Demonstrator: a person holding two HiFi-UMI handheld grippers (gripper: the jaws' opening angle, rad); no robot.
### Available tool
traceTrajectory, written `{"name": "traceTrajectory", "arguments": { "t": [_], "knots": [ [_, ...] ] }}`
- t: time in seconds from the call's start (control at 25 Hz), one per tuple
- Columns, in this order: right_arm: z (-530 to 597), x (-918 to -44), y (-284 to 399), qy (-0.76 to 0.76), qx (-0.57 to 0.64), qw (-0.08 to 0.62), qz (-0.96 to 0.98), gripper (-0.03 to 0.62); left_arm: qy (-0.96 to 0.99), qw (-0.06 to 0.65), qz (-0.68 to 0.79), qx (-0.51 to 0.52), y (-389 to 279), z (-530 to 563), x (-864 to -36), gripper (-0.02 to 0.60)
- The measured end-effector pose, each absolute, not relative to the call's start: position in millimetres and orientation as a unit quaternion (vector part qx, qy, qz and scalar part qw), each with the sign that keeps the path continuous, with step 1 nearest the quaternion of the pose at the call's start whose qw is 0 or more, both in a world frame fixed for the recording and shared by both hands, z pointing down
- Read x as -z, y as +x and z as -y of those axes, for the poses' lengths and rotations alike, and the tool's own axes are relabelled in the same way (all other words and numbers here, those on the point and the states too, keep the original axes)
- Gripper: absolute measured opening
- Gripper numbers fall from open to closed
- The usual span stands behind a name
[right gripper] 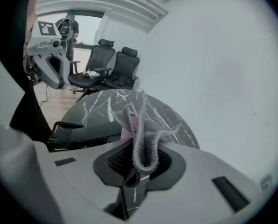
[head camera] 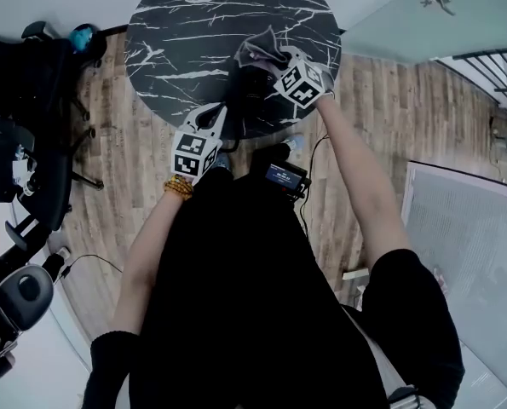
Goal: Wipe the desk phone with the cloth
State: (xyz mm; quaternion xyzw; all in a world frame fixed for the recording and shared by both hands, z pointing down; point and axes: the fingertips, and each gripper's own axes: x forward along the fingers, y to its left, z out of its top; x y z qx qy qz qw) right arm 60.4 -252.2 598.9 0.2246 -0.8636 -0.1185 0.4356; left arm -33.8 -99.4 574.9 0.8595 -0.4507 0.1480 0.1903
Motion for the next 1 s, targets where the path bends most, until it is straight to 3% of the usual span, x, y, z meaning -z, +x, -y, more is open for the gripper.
{"name": "traceTrajectory", "arguments": {
  "t": [0.2,0.44,1.0],
  "knots": [
    [256,-611,63,0.260,0.194,0.463,0.825,0.055,0.858,0.195,0.451,-0.150,-32,97,-576,0.012],
    [222,-668,62,0.210,0.184,0.527,0.803,0.055,0.857,0.197,0.450,-0.156,-32,93,-579,0.013],
    [203,-684,63,0.211,0.058,0.513,0.830,0.054,0.863,0.196,0.435,-0.164,-24,92,-582,0.013]
  ]
}}
